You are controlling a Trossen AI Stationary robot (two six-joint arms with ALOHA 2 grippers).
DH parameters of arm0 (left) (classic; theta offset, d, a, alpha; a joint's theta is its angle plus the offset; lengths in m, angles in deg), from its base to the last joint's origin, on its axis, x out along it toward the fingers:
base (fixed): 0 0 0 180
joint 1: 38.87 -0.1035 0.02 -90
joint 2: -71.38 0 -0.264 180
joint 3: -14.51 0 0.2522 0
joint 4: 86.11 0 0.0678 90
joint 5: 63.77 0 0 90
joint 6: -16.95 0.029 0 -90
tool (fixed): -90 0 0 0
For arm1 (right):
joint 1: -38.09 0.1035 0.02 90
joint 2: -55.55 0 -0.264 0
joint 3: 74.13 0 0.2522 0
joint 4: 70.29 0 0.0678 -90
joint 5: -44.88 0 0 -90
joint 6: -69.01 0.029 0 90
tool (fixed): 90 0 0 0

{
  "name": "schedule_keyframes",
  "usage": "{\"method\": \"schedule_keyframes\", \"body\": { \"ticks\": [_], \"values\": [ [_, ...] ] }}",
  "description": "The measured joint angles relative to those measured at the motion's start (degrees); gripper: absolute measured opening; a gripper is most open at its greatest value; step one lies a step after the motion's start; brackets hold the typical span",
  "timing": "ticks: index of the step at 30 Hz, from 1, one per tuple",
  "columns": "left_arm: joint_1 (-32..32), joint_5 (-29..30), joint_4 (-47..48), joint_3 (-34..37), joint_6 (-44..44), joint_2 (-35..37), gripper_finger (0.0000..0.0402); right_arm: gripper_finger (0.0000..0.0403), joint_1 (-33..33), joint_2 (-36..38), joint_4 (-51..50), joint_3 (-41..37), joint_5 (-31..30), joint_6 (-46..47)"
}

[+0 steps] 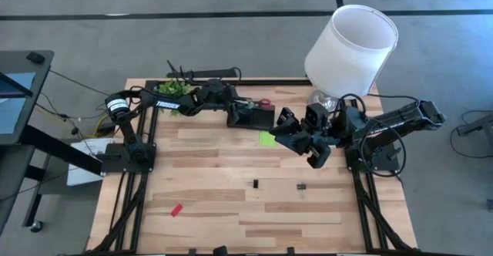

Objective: Pick and place office supplies into organizer
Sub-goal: Put the black scissor into the black desk organizer

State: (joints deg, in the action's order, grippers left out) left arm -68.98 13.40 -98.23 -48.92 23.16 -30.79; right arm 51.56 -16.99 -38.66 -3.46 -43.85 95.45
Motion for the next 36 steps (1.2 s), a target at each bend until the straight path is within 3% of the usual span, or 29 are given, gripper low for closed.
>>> {"method": "schedule_keyframes", "body": {
  "ticks": [6, 13, 29, 36],
  "values": [
    [0.00, 1.46, 2.44, -0.07, -0.97, 0.07, 0.0113, 0.0118, 0.00, 0.00, -0.62, 0.00, 0.12, 0.00],
    [0.07, 0.71, 4.42, 0.04, -2.21, 0.11, 0.0011, 0.0118, 0.00, 0.00, -1.73, 0.00, 0.13, 0.03],
    [-0.02, 0.15, 0.02, 0.22, -4.10, -0.20, 0.0023, 0.0118, 1.92, 0.00, -1.73, 0.00, -0.32, 0.02],
    [-0.63, 0.07, 6.80, 0.22, -7.16, 2.80, 0.0049, 0.0118, 1.92, 0.00, -1.73, 0.00, -0.47, 0.04]
  ]
}}
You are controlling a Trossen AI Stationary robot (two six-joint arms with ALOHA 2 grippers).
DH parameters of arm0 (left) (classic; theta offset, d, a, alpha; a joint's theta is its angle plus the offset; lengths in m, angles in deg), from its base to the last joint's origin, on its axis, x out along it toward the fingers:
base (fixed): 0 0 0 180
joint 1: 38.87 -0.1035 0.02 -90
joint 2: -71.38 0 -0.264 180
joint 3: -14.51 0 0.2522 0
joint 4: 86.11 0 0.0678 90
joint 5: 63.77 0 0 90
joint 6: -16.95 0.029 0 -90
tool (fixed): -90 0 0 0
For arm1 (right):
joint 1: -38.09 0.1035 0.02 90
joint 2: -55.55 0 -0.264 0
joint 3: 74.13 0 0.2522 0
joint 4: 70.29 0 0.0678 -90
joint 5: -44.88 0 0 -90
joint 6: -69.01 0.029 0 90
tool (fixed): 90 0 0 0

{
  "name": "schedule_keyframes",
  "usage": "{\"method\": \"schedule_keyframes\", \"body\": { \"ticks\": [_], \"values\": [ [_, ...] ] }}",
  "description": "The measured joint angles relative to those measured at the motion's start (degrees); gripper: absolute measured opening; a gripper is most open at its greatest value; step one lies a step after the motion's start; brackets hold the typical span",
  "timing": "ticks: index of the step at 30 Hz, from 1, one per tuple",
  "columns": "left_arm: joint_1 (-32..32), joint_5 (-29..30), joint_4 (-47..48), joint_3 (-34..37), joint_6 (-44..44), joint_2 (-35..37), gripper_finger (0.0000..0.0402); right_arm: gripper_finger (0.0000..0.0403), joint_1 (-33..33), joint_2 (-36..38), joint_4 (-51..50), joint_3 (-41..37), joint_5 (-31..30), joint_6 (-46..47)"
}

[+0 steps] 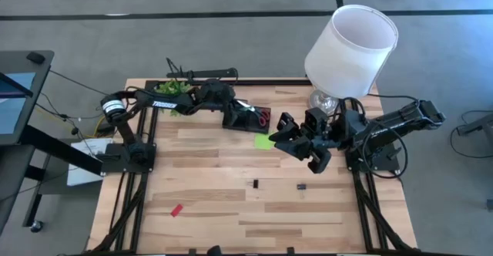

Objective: Pick and place office supplies into organizer
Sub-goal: Put the black scissor into the black desk organizer

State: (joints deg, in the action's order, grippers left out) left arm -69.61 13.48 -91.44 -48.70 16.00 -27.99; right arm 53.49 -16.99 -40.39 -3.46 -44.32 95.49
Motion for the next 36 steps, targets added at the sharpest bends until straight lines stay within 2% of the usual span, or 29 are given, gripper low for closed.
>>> {"method": "schedule_keyframes", "body": {
  "ticks": [4, 15, 23, 28, 36],
  "values": [
    [-0.73, 3.18, 4.61, 0.20, 0.76, 3.85, 0.0078, 0.0118, 0.00, 0.00, -0.01, 0.00, 0.25, -0.02],
    [-1.92, 2.93, 5.45, 0.07, -4.67, 12.20, 0.0136, 0.0118, -0.02, 0.00, -1.27, 0.00, 0.60, -0.02],
    [-1.92, 2.78, 10.39, 0.04, -9.32, 14.30, 0.0139, 0.0118, -0.02, -0.04, -1.77, 0.00, 0.61, -0.02],
    [-1.52, 0.87, 11.47, 0.04, -16.00, 14.29, 0.0139, 0.0118, -0.02, -0.04, -1.92, 0.00, 0.61, -0.02],
    [0.39, 3.69, 12.15, -0.04, -16.66, 13.85, 0.0139, 0.0118, -0.02, -0.04, -2.67, 0.00, 0.63, -0.01]
  ]
}}
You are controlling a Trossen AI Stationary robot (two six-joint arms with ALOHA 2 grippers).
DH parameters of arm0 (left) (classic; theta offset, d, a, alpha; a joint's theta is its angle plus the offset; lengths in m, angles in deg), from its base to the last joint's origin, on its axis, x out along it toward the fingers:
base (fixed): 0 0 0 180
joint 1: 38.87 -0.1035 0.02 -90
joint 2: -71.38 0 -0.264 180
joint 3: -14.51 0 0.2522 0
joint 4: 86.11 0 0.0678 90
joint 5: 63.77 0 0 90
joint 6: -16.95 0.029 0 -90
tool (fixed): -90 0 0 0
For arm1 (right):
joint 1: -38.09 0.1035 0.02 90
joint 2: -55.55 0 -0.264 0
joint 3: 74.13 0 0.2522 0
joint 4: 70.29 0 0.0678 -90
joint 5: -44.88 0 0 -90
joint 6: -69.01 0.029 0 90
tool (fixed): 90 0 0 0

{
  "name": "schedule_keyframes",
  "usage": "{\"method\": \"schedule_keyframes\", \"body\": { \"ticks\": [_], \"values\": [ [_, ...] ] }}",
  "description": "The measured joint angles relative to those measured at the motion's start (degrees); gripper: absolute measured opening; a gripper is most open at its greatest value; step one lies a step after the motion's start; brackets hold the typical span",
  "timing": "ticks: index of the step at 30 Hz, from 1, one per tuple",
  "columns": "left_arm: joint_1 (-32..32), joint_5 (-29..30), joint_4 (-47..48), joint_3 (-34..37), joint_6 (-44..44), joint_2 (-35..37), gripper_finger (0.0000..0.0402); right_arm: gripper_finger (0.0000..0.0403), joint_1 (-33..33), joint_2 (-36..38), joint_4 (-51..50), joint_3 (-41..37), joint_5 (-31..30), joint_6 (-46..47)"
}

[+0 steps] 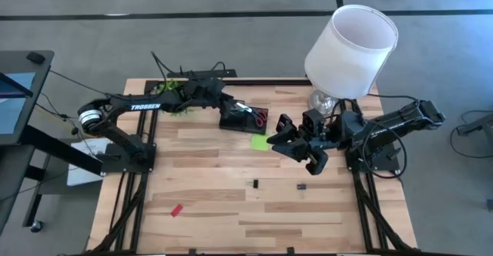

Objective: Pick and place office supplies into organizer
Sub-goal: Put the black scissor into the black desk organizer

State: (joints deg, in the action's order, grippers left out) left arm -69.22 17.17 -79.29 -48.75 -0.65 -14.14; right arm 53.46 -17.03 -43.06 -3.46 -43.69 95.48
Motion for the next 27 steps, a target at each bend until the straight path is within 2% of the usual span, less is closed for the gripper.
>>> {"method": "schedule_keyframes", "body": {
  "ticks": [7, 12, 22, 27],
  "values": [
    [0.44, 4.87, 0.61, 0.00, -0.01, -0.05, 0.0139, 0.0118, 0.00, 0.00, 0.02, 0.00, 0.00, 0.01],
    [0.87, 3.44, 0.54, 0.00, -1.94, -0.05, 0.0139, 0.0118, 0.00, 0.00, -0.08, 0.00, 0.00, 0.01],
    [2.43, 4.75, 0.40, 0.00, -4.67, -0.06, 0.0139, 0.0118, 0.00, 0.00, -0.30, 0.00, 0.00, 0.01],
    [2.43, 3.91, -3.67, -0.09, -7.09, -3.79, 0.0139, 0.0118, 0.00, 0.02, -0.33, 0.00, 0.02, -0.01]
  ]
}}
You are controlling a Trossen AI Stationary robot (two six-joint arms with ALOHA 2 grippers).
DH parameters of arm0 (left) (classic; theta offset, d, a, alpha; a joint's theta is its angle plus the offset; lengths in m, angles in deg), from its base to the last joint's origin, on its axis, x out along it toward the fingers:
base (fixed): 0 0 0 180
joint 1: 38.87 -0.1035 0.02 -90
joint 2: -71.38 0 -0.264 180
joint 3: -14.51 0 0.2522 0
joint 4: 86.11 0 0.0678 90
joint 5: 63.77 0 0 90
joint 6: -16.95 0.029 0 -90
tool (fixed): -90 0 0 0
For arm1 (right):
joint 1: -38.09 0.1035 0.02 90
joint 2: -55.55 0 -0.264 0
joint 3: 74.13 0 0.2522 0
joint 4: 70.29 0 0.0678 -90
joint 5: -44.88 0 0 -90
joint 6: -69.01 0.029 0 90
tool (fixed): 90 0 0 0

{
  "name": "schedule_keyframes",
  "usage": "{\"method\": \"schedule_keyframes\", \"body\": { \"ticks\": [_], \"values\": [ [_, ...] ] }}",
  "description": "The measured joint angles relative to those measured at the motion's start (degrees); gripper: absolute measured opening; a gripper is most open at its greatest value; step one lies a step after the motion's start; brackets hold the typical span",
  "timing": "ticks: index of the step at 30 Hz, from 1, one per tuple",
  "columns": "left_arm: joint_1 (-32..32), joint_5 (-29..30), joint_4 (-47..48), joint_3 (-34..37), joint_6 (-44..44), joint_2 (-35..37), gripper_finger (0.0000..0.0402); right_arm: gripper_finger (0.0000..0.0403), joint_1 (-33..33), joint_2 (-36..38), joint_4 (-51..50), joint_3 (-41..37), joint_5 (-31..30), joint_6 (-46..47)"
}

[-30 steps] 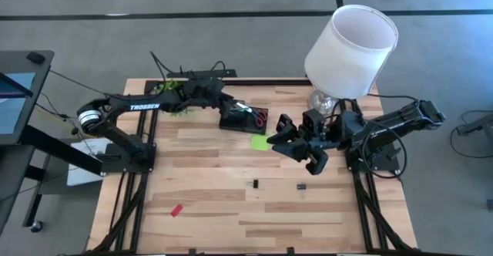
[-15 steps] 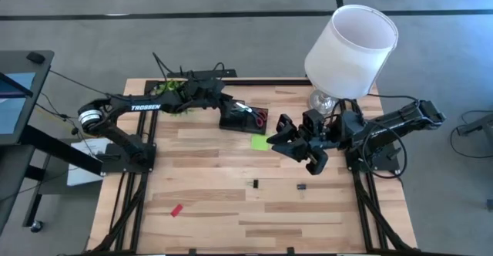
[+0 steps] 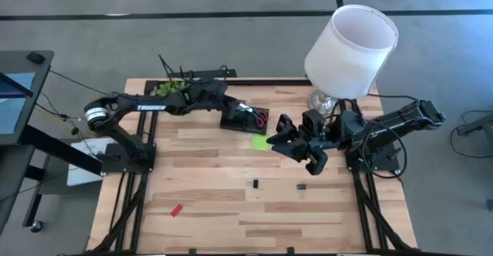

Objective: Pick and place office supplies into organizer
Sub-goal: Put the black scissor into the black desk organizer

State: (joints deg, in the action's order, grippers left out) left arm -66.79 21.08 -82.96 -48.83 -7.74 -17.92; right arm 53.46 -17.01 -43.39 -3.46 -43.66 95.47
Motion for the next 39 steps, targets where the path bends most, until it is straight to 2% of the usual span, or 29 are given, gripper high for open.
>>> {"method": "schedule_keyframes", "body": {
  "ticks": [5, 17, 32, 39],
  "values": [
    [0.28, -1.24, -3.82, 0.11, -3.48, -3.61, 0.0139, 0.0118, 0.03, 0.00, -0.01, 0.00, -0.02, 0.07],
    [0.22, -1.01, -8.91, 0.07, -3.07, -3.65, 0.0137, 0.0118, 0.09, 0.00, -0.39, 0.00, 0.00, 0.08],
    [0.20, -0.52, -7.06, 0.07, -0.06, -3.63, 0.0011, 0.0118, -0.13, 0.00, -0.42, 0.00, -0.02, 0.04],
    [0.17, -2.93, -9.89, 0.02, -0.77, -3.54, 0.0003, 0.0118, -0.13, 0.00, -0.44, 0.00, -0.02, 0.02]
  ]
}}
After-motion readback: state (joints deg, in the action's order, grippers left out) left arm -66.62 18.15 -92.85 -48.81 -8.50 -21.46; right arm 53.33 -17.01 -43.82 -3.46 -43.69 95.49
